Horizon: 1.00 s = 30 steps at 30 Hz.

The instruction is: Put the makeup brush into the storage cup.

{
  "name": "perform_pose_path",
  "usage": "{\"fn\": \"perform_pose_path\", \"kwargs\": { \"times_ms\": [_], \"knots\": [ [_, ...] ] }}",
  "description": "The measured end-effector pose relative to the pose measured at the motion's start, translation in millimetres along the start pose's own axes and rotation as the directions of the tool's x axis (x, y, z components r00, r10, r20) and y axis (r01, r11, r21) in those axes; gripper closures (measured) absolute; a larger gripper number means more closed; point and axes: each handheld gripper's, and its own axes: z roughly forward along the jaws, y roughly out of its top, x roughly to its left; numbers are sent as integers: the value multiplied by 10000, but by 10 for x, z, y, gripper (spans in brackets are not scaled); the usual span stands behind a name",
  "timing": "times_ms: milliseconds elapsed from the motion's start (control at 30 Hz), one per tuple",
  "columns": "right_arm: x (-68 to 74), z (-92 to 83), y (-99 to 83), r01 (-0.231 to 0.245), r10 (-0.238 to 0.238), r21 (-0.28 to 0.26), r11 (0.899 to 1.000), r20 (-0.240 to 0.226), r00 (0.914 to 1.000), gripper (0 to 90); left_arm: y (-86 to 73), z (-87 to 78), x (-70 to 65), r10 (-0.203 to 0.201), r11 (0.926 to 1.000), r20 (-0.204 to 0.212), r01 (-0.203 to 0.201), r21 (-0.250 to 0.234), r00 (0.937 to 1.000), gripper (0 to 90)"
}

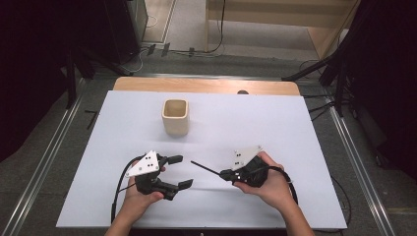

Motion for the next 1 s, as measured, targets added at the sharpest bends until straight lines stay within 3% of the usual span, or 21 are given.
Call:
{"fn": "perform_pose_path", "kwargs": {
  "times_ms": [267,333,533,567,600,633,700,767,1000],
  "knots": [
    [57,38,35,454,-452,71,9989,-283,9986,872,-9,16,17,-274,9991,477,258,346,9985,440],
    [74,55,43,576,-572,104,9983,-392,9976,872,-15,25,40,-403,9976,874,352,596,9954,461],
    [125,83,61,908,-897,141,9958,-679,9937,872,-20,28,52,-320,9964,1323,212,821,9907,565],
    [128,88,64,1040,-1028,135,9945,-737,9920,872,-21,33,52,-320,9957,1461,188,906,9887,582],
    [135,92,66,1111,-1096,153,9937,-786,9909,872,-22,43,62,-444,9940,1947,238,1065,9799,600],
    [143,95,69,1179,-1160,188,9928,-831,9898,872,-22,43,62,-444,9940,1947,238,1065,9799,607],
    [156,105,77,1276,-1254,188,9916,-914,9879,872,-17,60,74,-662,9902,2476,330,1359,9666,672],
    [165,113,83,1327,-1304,185,9910,-965,9868,872,-16,70,78,-783,9872,2547,393,1548,9639,684],
    [175,128,88,1407,-1358,374,9893,-1123,9844,872,-17,83,79,-780,9831,2451,337,1801,9664,715]
  ]
}}
